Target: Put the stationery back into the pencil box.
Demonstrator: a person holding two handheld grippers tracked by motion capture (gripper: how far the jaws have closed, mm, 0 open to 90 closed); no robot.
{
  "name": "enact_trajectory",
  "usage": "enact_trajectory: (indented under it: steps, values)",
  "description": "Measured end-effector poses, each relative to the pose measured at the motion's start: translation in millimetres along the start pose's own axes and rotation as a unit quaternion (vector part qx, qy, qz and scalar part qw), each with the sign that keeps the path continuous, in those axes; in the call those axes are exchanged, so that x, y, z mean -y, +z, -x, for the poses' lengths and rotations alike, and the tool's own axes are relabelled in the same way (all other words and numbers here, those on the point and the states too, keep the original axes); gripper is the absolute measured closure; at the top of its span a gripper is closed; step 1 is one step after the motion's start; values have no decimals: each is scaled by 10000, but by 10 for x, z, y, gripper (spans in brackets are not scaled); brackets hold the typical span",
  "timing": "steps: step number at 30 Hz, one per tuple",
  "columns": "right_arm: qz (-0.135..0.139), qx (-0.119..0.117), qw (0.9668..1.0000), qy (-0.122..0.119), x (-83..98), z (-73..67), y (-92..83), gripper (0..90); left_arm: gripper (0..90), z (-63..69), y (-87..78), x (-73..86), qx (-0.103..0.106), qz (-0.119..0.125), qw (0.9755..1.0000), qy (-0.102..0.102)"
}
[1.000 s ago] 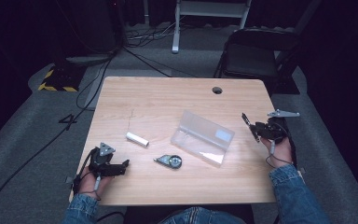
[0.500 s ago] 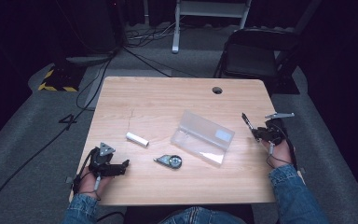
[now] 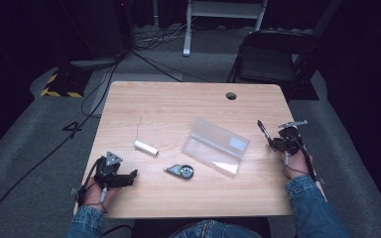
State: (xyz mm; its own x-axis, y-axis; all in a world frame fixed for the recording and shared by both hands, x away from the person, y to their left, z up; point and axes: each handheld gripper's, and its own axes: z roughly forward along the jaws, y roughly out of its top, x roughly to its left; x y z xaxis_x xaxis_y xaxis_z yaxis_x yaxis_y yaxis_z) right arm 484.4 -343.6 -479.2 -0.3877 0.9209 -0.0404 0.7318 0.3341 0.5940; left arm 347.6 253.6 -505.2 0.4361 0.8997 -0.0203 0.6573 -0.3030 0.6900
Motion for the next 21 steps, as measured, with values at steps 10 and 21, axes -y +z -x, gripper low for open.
enact_trajectory:
  steps: [10, 21]
  values:
    - [-11, -26, 10000, -29, -4, -8, 13, 797, 121, 0, 0, 0, 0, 0, 10000, 0]
    - [116, -100, 9998, 136, -9, 40, -38, 806, 121, 0, 0, 0, 1, 0, 10000, -1]
